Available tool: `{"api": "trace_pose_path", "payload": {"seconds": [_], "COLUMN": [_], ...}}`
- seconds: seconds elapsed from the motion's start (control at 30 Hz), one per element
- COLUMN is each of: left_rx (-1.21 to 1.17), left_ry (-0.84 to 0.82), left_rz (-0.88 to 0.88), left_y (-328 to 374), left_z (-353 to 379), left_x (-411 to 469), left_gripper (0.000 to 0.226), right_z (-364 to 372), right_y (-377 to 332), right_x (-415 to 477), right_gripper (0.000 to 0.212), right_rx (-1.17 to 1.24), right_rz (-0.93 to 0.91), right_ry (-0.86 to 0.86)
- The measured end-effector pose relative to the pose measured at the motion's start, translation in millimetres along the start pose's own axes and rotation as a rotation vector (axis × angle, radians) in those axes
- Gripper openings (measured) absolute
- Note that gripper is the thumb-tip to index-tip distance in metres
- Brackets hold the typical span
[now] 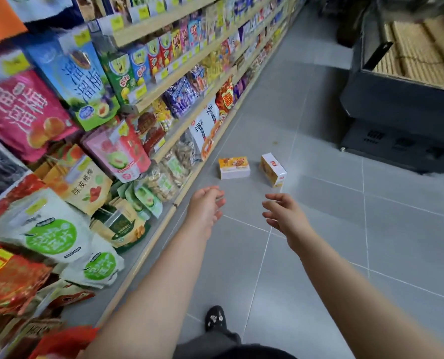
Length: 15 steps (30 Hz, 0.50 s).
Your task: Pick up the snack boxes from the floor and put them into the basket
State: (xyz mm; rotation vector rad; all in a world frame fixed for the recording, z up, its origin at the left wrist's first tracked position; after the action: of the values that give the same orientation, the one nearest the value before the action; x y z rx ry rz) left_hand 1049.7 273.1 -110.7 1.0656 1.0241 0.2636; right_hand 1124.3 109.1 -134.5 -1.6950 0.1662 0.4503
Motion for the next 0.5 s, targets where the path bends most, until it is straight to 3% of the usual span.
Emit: {"api": "trace_pose_path", "payload": {"seconds": [0.5], "left_rx": [0.132], "left_ry": [-0.036], "left_rz": [-0.055], "left_y": [81], "left_z": [116], "left_x": [198], "left_gripper": [0.019], "right_z": [35], "right_y": [-50], "right_x": [227], "right_gripper": [0.012], "right_rx": [0.085], "right_rz": [0.168], "right_ry": [0.098]}}
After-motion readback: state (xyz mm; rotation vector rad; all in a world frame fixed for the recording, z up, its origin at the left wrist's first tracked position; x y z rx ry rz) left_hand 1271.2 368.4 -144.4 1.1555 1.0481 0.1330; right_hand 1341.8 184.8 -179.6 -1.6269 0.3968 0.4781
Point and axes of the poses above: each hand's wrist, its own x-axis towards the middle knuckle, its own z-axis out of the palm, y = z × x, the point moved 3 cm from there along x, towards the middle knuckle, and after that the axes turned 8 degrees about y, right-handed, at the moved point
